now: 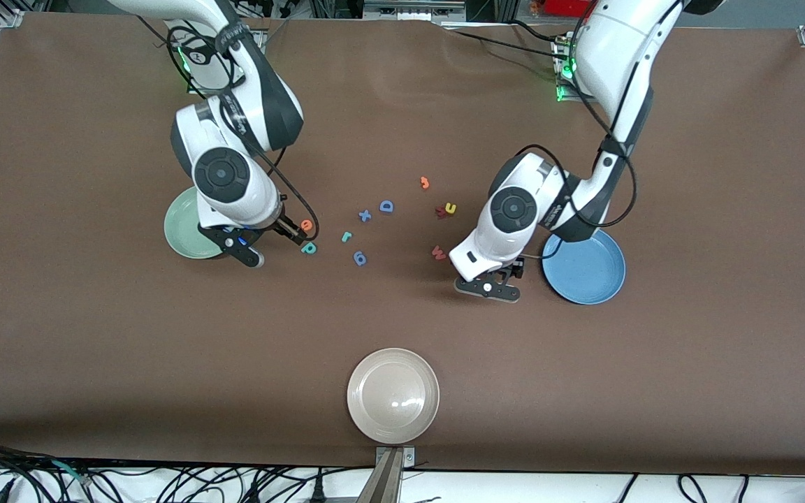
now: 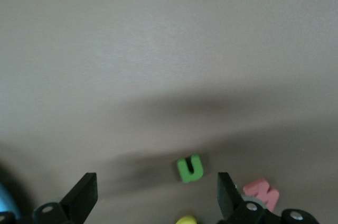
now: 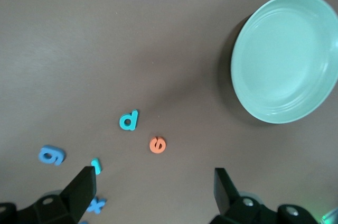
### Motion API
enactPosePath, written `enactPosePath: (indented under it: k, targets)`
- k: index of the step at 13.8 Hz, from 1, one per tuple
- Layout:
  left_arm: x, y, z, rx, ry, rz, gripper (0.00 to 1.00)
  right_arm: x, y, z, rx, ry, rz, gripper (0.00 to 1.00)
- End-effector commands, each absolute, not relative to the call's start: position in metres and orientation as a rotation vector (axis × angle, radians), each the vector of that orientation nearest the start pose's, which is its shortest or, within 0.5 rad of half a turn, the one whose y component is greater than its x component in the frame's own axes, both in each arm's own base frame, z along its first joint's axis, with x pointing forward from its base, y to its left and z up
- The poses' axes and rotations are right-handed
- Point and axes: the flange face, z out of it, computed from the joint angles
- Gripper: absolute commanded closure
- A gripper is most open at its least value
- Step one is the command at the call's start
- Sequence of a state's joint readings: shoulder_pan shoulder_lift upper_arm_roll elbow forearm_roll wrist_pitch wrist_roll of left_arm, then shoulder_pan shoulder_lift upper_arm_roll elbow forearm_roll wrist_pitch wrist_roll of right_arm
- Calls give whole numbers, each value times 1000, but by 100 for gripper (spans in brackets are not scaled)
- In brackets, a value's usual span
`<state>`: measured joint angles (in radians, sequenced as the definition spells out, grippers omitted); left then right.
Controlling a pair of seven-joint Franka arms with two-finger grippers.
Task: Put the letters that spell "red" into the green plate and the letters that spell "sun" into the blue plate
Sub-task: 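Grasp the green u with the left gripper while the right gripper approaches, then carry the green u over the blue plate with the left gripper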
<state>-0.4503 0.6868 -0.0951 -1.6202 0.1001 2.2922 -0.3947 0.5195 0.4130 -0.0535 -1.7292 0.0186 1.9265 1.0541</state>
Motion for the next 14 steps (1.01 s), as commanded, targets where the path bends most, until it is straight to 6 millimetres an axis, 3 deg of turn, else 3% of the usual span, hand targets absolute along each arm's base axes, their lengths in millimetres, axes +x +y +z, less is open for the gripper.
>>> enactPosePath:
  k: [1,7,10,14]
  targets:
    - [601,-356,205,-3101,291,-48,0,546,285,300,-3107,990,266,1]
    - [583,-362,159,-3100,256,11,1,503,288,235,-3048,977,251,2]
    - [584,-361,159,-3104,250,12,7,486,278,210,-3035,987,217,2]
    - [579,-359,162,-3082,252,64,7,484,277,191,-3031,990,202,2]
